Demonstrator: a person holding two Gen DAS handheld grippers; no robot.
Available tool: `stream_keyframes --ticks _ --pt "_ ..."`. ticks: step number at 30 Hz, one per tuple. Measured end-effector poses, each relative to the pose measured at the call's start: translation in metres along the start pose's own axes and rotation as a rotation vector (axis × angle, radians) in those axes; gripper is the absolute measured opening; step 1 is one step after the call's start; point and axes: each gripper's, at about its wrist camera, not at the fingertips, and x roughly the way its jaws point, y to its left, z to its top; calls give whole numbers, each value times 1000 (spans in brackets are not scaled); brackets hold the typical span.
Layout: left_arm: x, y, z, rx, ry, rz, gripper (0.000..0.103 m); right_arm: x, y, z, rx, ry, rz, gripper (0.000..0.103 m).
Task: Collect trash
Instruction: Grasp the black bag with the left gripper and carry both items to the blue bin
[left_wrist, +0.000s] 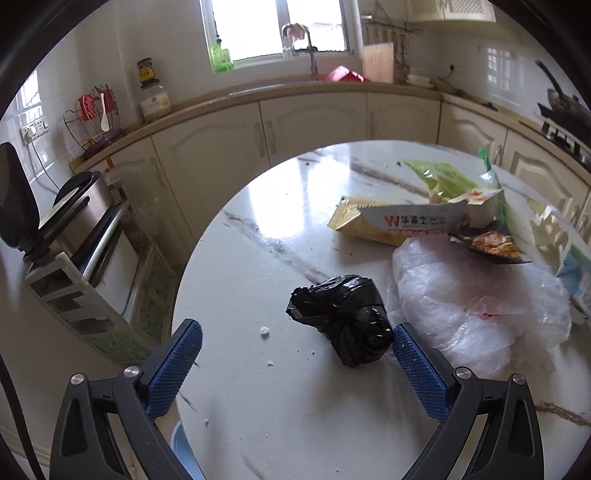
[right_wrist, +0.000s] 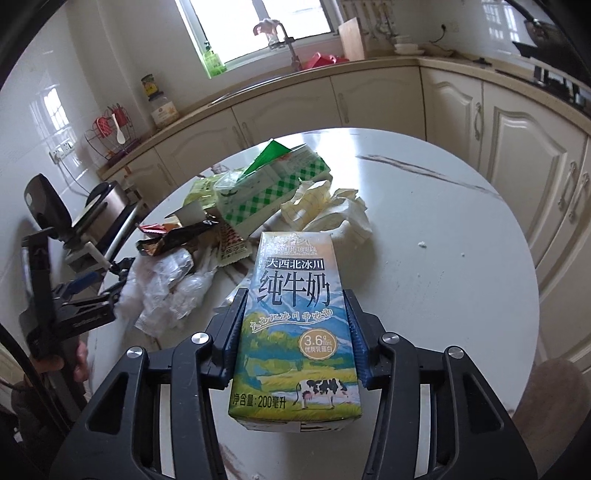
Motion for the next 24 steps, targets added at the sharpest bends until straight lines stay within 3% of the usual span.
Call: stream_keyframes --ticks 3,4,6,16,19,24 --pt "8 4 3 -4 24 -48 63 -1 4 -2 -12 -4 -12 46" --pt "9 6 5 -18 22 -76 48 -1 6 -2 -18 -5 -11 46" --pt "10 8 8 -22 23 -103 32 -4 8 -3 -26 -13 -20 46" --pt "-48 22 -22 -28 -100 -179 30 -35 33 -10 -62 -73 -27 45" --pt "-76 33 -43 -48 -130 -222 30 -46 58 -13 -97 -101 -35 45" --pt "-115 77 -80 -101 -159 -235 30 -58 123 -26 -179 -135 54 45"
